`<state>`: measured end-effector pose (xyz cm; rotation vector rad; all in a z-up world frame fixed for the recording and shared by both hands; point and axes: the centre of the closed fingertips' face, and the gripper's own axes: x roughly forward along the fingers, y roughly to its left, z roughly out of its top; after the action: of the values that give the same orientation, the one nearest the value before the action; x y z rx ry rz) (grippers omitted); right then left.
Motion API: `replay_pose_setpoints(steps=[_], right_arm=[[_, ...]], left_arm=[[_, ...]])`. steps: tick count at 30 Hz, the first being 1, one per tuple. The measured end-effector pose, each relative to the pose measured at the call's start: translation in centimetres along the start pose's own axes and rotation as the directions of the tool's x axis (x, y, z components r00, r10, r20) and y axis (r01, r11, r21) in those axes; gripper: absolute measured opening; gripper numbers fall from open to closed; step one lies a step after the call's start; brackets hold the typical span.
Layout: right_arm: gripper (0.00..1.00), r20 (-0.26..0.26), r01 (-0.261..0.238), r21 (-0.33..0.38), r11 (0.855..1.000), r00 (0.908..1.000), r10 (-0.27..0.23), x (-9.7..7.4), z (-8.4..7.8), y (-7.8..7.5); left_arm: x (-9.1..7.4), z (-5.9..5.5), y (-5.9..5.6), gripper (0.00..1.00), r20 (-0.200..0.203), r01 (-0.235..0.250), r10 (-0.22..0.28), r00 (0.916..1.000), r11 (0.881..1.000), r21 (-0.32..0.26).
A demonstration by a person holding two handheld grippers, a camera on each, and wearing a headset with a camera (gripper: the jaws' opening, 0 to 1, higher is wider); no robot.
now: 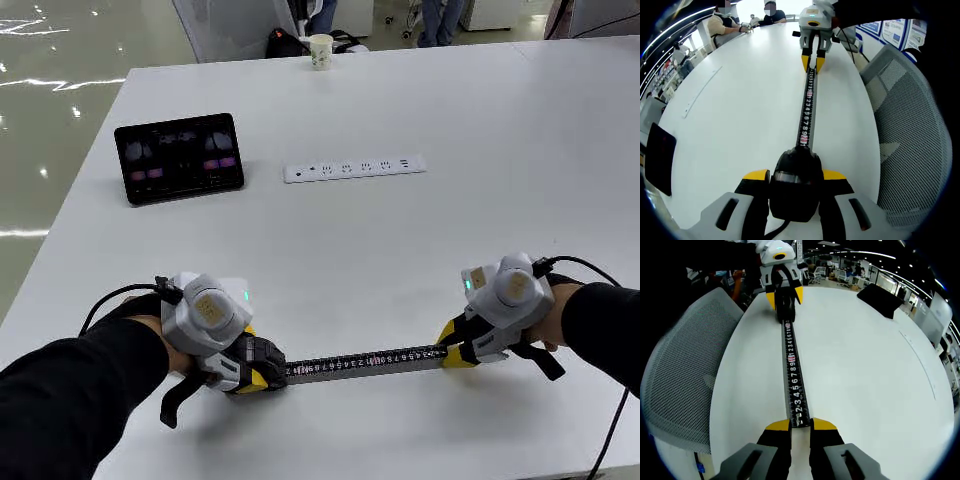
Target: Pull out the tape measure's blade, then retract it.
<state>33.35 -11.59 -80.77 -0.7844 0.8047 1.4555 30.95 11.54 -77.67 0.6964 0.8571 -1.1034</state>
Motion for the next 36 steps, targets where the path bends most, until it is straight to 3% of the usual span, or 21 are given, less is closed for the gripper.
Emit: replay_pose_setpoints(steps=[30,36], right_arm=[[0.10,-0.012,0.011,0.029,1.000,0.9999,-0.011,-0.8,-1.2,0.0],[0.11,-0.061,0.005,-0.010,1.000,0.9981,-0.006,-0.7,-1.1,0.0]], left_arm=[[0.0,-0.1,0.1,0.33,0.007,-0.003,0.004,1.0000,1.000,-0.012],[0.0,0.1,0.3,0.33,0.032,-0.002,0.003,0.9995,1.000,-0.029]])
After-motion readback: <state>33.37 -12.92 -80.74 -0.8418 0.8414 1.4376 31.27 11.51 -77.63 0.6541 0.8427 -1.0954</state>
